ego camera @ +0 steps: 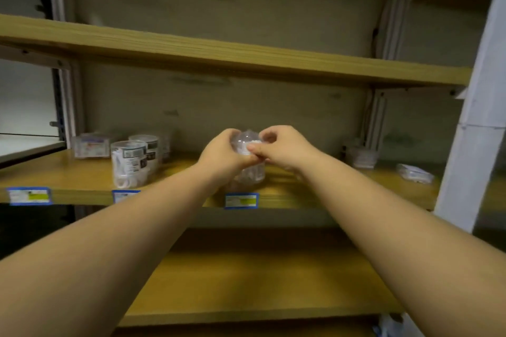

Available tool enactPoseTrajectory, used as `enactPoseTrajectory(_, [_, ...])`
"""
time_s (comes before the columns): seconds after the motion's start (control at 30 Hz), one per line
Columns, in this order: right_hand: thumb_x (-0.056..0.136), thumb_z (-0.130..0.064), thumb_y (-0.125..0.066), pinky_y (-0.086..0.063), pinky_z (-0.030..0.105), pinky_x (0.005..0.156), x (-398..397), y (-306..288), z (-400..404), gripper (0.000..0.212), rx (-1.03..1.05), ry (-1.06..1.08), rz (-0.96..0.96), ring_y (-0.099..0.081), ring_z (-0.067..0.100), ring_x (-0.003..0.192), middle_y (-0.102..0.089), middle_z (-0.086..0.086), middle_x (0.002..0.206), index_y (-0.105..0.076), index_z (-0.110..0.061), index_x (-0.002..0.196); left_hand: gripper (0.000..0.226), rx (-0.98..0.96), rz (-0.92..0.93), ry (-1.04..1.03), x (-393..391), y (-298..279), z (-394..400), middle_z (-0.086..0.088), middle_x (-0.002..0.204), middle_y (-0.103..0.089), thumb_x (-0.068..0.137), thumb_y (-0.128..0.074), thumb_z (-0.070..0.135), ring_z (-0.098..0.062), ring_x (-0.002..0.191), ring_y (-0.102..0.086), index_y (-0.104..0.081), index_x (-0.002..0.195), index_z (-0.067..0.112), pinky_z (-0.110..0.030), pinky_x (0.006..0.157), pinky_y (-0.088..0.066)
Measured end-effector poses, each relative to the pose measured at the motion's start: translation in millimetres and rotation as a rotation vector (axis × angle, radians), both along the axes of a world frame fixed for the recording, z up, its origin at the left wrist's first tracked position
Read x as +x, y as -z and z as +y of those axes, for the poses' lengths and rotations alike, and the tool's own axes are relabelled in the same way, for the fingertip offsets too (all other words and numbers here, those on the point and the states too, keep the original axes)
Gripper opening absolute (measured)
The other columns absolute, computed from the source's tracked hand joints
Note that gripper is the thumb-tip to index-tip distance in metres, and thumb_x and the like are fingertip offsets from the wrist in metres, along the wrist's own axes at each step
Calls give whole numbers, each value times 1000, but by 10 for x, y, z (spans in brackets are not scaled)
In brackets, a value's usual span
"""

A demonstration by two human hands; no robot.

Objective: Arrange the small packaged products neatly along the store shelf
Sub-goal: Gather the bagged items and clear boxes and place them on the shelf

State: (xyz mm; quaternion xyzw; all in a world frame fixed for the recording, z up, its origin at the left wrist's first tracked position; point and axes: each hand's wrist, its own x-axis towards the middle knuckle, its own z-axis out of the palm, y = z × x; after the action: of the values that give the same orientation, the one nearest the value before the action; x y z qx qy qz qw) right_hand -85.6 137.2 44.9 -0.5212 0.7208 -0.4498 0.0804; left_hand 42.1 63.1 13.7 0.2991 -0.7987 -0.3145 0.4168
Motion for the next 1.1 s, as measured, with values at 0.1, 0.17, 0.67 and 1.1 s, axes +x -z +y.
enactPoseTrajectory(0.1, [85, -32, -80, -56, 45, 98, -76, 103, -50, 37, 4, -38, 27, -68, 23, 105, -70, 2, 111, -68, -17, 117, 84, 25, -37, -97, -77, 80, -42, 0, 118, -63, 65, -88, 46, -15, 102, -63, -50, 133, 16, -31, 80, -55])
enactPoseTrajectory(0.17, [88, -30, -77, -52, 43, 102, -92, 141, -76, 43, -8, -49, 47, -66, 23, 111, -69, 5, 119, -66, -14, 126, 80, 33, -45, -141, -105, 106, -68, 0, 119, -64, 68, -88, 44, -16, 101, -64, -50, 133, 17, -26, 72, -53])
enactPoseTrajectory(0.67, [91, -34, -74, -46, 25, 95, -466, 311, 121, 53, -16, -33, 2, -62, 15, 119, -66, 2, 128, -59, -17, 140, 108, -408, -261, -343, -205, 48, 193, -5, 159, -12, 70, -73, 66, -31, 147, -9, -12, 154, 37, -51, 117, -19])
enactPoseTrajectory(1.1, [87, -27, -70, -47, 30, 84, -1908, 321, 667, 20, 71, 549, 119, -65, 24, 108, -67, -1, 106, -64, -26, 107, 55, -226, -263, 220, -1783, -176, 584, 2, 150, -41, 92, -54, 13, -21, 140, -34, -45, 145, 27, -38, 114, -34])
